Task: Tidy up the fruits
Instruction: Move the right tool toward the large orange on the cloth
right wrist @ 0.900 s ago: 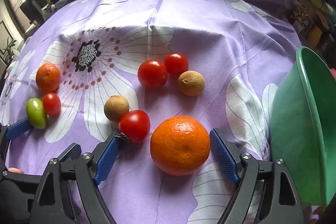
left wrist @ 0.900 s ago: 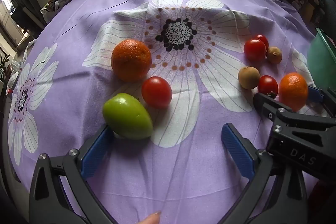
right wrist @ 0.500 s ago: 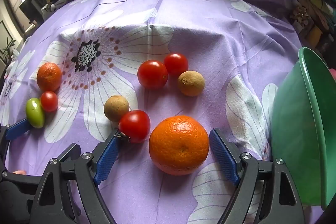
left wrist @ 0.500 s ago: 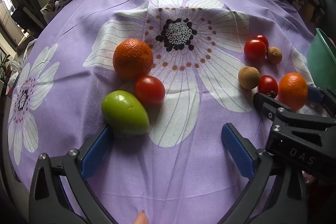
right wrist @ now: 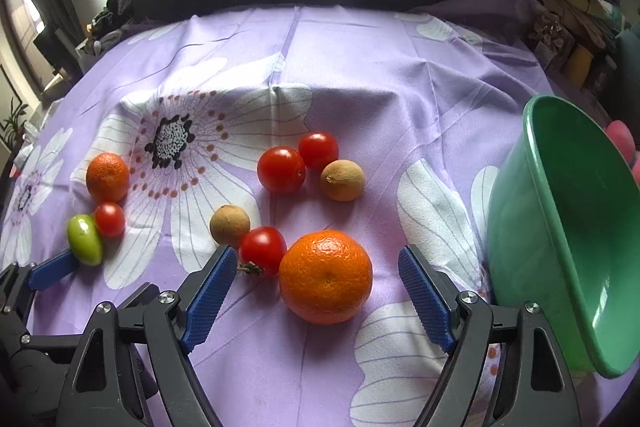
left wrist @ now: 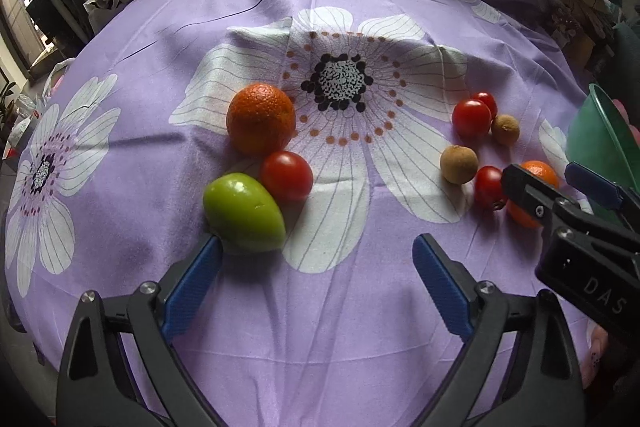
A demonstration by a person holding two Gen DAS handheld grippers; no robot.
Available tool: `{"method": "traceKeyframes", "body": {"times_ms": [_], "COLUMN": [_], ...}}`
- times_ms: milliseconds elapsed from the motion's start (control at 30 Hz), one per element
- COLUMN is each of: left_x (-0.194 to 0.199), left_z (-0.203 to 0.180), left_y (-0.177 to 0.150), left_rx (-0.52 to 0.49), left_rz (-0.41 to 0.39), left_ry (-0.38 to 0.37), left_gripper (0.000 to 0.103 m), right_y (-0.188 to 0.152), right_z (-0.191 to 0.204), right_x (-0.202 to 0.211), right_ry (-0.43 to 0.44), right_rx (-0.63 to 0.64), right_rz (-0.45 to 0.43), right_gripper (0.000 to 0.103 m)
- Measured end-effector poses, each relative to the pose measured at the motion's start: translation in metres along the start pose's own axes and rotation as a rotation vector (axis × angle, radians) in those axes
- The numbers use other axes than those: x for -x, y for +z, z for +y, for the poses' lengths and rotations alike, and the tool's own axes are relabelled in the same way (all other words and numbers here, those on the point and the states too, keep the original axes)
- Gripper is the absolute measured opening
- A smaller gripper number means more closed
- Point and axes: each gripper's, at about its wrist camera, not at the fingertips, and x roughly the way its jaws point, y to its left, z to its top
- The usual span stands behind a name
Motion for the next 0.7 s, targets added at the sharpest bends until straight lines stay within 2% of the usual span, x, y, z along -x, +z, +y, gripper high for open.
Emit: {"method": "traceKeyframes", "body": {"times_ms": [167, 300, 400, 500, 533, 600, 667, 700], "left_x": [0.028, 0.037, 0.043, 0.049, 0.050, 0.052, 0.053, 0.053], "left_z": [-0.001, 0.005, 0.011, 0.015, 0.017, 0.021, 0.023, 0.023], "left_y": [0.005, 0.008, 0.009, 0.008, 0.008, 0.007, 0.008, 0.008], "left_rx": [0.019, 0.058, 0.084, 0.103, 0.108, 0.117, 0.127, 0.128], "left_rz": [-0.122, -0.158, -0.175, -0.193, -0.192, -0.190, -0.178, -0.175], "left_ry": [-0.007, -0.034, -0.052, -0.070, -0.079, -0.107, -0.131, -0.141], "left_gripper": [0.095, 0.095, 0.094, 0.093, 0.092, 0.088, 0.082, 0.080], "right_y": [0.011, 0.017, 0.021, 0.021, 0.021, 0.027, 0.034, 0.038], "right_z": [-0.009, -0.014, -0.022, -0.026, -0.027, -0.024, -0.019, -0.017], "right_x": [0.029, 0.042, 0.039, 0.029, 0.025, 0.022, 0.025, 0.029], "right_ry": [0.144, 0.163, 0.171, 0.254, 0.257, 0.207, 0.187, 0.209], "right_rx": [-0.033, -0.082, -0.149, -0.220, -0.231, -0.212, -0.188, -0.182], "right_rz": [-0.107, -0.169, -0.128, -0.048, -0.023, 0.009, -0.002, -0.020], "right_gripper": [0.084, 0.084, 0.084, 0.084, 0.083, 0.065, 0.060, 0.060]}}
